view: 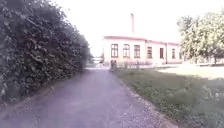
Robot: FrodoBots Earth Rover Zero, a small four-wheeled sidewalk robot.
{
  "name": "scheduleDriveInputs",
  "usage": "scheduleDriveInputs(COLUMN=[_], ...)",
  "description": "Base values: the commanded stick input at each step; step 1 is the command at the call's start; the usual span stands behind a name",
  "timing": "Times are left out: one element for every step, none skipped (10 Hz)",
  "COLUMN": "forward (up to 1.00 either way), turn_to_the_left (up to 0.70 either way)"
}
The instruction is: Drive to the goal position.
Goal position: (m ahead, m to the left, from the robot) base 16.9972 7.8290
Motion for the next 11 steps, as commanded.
scheduleDriveInputs(forward=[0.44, 0.44, 0.44, 0.44, 0.44, 0.44, 0.44, 0.44, 0.44, 0.44, 0.44], turn_to_the_left=[0.02, 0.02, 0.02, 0.02, 0.02, 0.02, 0.02, 0.17, 0.27, 0.27, 0.27])
